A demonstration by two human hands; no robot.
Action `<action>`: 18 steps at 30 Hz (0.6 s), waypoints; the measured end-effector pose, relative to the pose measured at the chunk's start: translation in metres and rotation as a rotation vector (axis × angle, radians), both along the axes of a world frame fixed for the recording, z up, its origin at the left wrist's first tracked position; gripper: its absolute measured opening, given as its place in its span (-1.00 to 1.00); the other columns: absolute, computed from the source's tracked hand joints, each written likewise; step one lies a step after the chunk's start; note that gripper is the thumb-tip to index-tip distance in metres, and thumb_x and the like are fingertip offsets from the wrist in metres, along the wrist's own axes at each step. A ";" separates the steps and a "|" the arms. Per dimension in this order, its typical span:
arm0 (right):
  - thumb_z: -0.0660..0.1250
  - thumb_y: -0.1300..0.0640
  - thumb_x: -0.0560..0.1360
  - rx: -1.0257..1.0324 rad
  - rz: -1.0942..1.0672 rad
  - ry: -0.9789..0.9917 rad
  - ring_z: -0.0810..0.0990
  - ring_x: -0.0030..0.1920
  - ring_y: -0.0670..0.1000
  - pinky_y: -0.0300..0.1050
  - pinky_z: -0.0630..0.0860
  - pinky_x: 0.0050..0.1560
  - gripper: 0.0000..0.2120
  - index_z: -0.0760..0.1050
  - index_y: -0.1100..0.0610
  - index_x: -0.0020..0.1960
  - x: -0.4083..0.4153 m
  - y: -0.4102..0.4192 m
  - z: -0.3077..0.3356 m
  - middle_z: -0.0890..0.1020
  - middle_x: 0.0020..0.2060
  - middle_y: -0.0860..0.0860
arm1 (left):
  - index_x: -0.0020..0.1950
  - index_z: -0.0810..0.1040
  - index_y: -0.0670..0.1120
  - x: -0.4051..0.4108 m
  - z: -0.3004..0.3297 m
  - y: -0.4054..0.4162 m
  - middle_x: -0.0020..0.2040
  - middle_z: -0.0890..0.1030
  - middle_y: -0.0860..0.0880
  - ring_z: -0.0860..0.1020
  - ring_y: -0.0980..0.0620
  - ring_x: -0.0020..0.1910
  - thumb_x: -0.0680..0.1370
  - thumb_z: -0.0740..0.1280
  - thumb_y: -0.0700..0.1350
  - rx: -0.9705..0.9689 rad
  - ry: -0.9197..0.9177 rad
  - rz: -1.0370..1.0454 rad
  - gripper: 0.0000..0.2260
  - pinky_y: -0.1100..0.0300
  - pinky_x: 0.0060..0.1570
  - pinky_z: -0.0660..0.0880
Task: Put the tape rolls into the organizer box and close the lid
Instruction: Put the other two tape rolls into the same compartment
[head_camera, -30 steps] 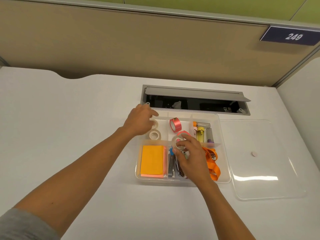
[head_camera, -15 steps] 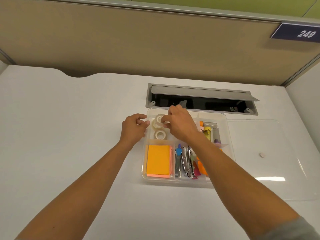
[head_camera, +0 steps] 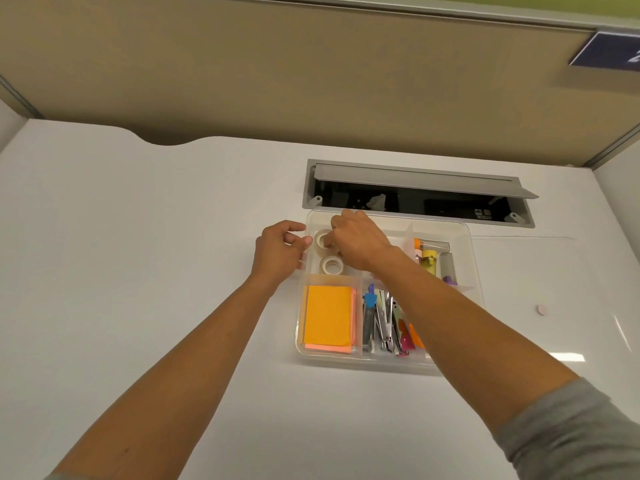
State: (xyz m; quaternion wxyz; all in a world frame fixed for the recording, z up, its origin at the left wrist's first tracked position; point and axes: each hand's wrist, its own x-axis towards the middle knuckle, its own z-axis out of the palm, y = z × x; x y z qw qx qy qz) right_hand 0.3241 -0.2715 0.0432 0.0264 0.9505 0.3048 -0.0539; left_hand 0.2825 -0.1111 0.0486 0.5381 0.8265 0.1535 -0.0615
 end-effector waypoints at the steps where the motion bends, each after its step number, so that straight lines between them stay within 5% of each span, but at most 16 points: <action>1: 0.44 0.01 0.42 -0.009 -0.006 -0.006 0.43 0.01 0.12 0.02 0.36 0.00 -0.73 0.60 0.03 0.11 0.000 0.000 -0.001 0.55 -0.03 0.07 | 0.16 0.56 -0.06 0.000 0.000 0.000 -0.11 0.62 -0.07 0.64 0.02 -0.24 0.50 0.40 -0.13 -0.001 0.003 -0.002 -0.76 0.07 -0.21 0.65; 18: 0.47 0.13 0.41 0.078 -0.144 0.006 0.42 0.12 0.13 0.01 0.30 0.12 -0.64 0.56 0.09 0.19 -0.006 -0.006 0.002 0.56 0.11 0.11 | 0.17 0.56 -0.08 0.000 0.004 0.002 -0.11 0.63 -0.10 0.64 -0.02 -0.24 0.50 0.40 -0.13 0.000 0.030 -0.016 -0.74 0.04 -0.18 0.65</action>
